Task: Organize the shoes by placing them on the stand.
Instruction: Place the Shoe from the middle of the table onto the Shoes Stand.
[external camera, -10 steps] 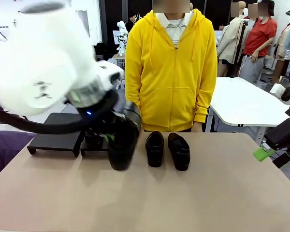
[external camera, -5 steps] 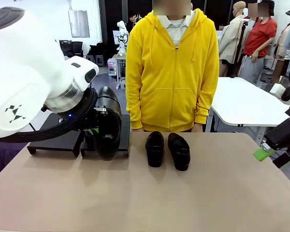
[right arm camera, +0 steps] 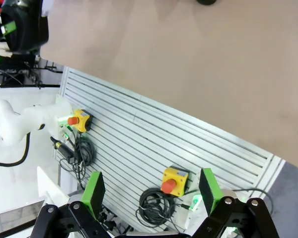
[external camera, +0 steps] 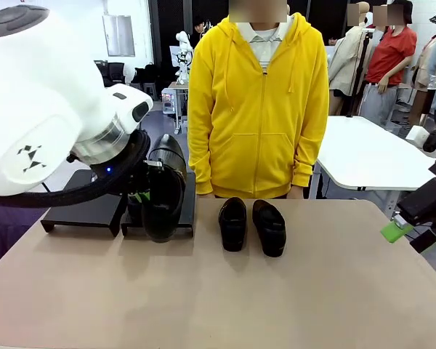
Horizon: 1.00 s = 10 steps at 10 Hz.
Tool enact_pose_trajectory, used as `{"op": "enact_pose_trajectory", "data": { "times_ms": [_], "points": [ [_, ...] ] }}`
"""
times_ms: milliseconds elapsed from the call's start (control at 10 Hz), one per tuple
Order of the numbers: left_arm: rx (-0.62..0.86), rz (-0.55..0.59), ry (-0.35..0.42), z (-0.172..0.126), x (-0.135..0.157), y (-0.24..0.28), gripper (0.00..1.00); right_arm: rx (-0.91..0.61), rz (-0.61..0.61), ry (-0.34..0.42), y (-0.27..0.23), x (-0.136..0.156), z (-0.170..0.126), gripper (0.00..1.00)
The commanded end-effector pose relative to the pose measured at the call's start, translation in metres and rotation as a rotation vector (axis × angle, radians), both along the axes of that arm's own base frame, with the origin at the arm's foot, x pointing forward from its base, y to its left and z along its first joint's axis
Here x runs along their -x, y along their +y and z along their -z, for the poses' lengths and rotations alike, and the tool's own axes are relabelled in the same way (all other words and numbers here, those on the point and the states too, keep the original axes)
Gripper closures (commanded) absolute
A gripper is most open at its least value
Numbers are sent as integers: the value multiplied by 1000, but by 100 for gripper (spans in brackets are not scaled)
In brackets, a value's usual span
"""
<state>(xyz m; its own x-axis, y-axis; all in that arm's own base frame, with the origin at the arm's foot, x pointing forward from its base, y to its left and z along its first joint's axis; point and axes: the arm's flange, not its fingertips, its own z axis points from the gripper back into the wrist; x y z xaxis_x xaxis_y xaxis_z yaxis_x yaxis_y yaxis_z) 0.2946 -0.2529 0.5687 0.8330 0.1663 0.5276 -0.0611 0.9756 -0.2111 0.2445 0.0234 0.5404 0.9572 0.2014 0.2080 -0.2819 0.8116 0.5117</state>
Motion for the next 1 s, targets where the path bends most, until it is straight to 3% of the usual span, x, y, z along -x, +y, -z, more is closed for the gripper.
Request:
{"op": "enact_pose_trajectory", "data": {
  "times_ms": [0, 200, 400, 600, 900],
  "points": [
    [48, 28, -70, -15, -64, 7, 100, -21, -17, -12, -1, -1, -2, 0],
    [41, 70, -50, -8, -133, 7, 100, -21, -17, -12, -1, -1, -2, 0],
    [47, 106, 10, 21, -188, 4, 100, -21, -17, -12, -1, -1, -2, 0],
    [26, 182, 74, 53, -221, 0, 100, -21, -17, -12, -1, -1, -2, 0],
    [-5, 155, 97, 83, -251, 1, 100, -21, -17, -12, -1, -1, -2, 0]
  ]
}}
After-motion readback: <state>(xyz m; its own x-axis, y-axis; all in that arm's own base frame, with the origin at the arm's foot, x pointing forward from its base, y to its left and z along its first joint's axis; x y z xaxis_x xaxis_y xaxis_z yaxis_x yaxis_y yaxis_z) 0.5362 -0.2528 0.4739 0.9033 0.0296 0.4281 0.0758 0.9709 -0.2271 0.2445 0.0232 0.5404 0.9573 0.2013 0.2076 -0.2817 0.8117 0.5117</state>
